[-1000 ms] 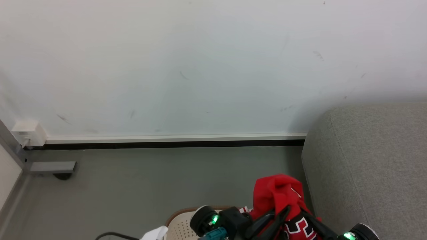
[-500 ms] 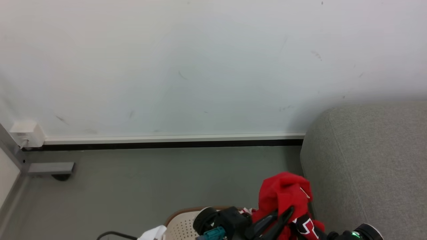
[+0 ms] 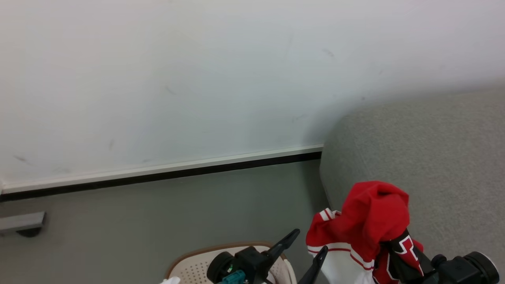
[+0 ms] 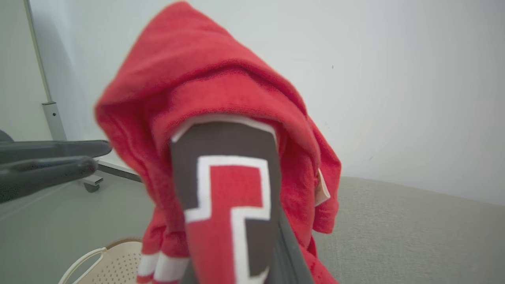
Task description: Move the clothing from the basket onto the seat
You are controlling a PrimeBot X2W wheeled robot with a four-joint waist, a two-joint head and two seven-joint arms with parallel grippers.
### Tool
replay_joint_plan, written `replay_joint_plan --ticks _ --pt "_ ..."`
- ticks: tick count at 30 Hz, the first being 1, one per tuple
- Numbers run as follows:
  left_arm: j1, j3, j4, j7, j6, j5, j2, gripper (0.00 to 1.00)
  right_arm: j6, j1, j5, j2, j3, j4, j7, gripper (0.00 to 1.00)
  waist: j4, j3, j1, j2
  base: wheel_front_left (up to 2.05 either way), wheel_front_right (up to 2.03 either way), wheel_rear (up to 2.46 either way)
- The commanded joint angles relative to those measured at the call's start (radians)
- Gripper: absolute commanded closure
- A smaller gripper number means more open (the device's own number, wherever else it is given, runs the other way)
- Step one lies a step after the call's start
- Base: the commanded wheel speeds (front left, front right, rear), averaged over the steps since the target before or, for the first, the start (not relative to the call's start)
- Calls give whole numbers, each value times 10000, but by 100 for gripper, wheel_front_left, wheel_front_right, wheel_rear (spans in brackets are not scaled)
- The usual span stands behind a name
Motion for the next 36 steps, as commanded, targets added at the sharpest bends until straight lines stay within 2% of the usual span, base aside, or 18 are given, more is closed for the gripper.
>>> replay_joint_plan --ticks 1,9,16,27,36 --pt "-39 -8 92 -93 -41 33 30 0 -29 148 -112 -80 -132 -71 -78 100 -577 187 -1 0 0 0 0" --pt "-91 -208 609 -281 -195 320 -23 0 -29 463 -115 5 -980 -375 -72 100 -2068 525 -1 0 0 0 0" --pt "-24 -308 652 -282 -320 325 -57 0 -29 634 -174 66 -1340 -558 -78 100 -2670 626 -1 0 0 0 0" --pt "-269 -383 580 -285 -383 240 -77 0 -29 457 -8 191 -1679 -716 -77 100 -2475 915 -1 0 0 0 0" --pt "-1838 -360 828 -189 -579 630 -57 0 -29 -692 72 524 -2270 -1151 -78 100 -1789 2657 -1 0 0 0 0"
